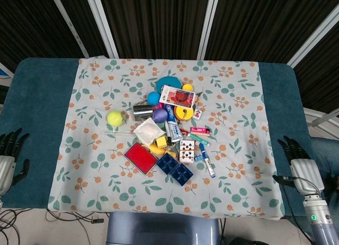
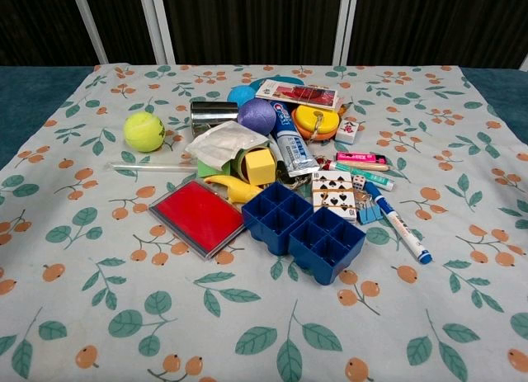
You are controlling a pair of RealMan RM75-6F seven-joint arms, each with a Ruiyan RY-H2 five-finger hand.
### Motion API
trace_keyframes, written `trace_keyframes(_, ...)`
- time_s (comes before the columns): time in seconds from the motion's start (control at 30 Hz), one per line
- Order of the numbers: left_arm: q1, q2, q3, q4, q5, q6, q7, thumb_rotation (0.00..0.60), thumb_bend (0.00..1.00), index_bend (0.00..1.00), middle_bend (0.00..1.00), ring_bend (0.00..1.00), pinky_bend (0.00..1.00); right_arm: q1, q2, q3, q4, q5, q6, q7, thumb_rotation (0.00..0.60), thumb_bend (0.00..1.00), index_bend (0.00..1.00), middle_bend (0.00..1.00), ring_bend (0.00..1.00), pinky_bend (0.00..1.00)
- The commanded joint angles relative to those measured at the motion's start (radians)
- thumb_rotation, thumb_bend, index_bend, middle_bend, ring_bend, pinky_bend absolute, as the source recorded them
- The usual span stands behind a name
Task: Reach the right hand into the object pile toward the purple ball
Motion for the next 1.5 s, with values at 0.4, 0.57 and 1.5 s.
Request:
trace_keyframes(0.4,0.0,-0.001,-0.004,-0.001,-0.002,0.004,0.004,0.6,0.52,0.09,0.0,0.0,0.04,0.35,-0.005,0.138,-0.009,0.14,-0.472,0.042,0.6,0.13,0.09,0.05,0.0,0.2)
trace_keyframes(0.57,0.002,0.006,-0.005,0.003,-0.008,0.008,0.055,0.6,0.52,0.09,0.0,0.0,0.04,0.45,-0.088,0.181,0.016,0.203,-0.555,-0.013,0.6,0.13,0.07,0.05,0.0,0.2)
trace_keyframes(1.5,-0.009,0.015,0.003,-0.029,-0.046,-0.053,0.051,0.6,0.52,0.09,0.0,0.0,0.04,0.852,-0.451,0.314,0.245,0.607,-0.686,-0.335,0.6,0.16,0.13,0.17,0.08,0.2)
